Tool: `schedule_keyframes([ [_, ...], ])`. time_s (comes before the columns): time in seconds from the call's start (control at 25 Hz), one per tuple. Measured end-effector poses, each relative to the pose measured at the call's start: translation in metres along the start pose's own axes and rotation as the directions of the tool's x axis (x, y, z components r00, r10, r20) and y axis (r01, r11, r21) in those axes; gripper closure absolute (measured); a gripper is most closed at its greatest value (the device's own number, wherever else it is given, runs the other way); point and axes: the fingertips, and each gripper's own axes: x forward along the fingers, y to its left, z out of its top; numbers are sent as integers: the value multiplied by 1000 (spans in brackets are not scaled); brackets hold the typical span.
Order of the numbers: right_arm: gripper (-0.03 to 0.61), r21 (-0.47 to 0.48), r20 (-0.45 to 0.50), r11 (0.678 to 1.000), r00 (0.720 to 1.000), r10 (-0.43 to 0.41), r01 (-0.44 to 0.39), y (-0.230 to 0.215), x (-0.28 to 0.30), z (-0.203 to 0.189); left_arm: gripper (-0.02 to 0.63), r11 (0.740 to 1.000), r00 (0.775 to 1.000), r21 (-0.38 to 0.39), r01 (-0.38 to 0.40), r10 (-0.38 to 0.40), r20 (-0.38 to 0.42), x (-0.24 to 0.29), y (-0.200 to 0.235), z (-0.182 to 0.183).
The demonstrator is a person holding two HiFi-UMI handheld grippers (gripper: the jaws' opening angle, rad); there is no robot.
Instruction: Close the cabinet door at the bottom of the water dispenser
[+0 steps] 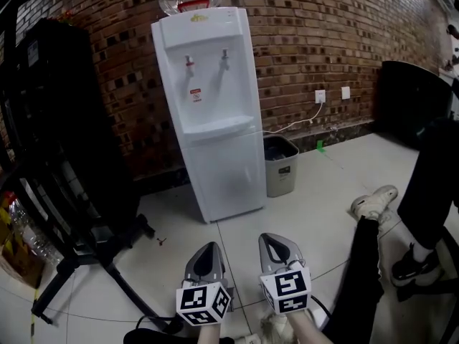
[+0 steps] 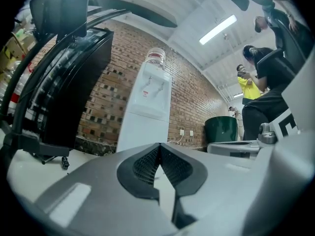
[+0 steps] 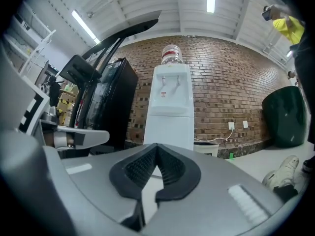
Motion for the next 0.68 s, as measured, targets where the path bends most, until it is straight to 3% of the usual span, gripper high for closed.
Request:
schedule_keyframes([
  [0.68,578,31,-22,999,999,-29,30,-18,-3,-13,595,1000,1000,-18,-9,8,-21,2,-1,-7],
])
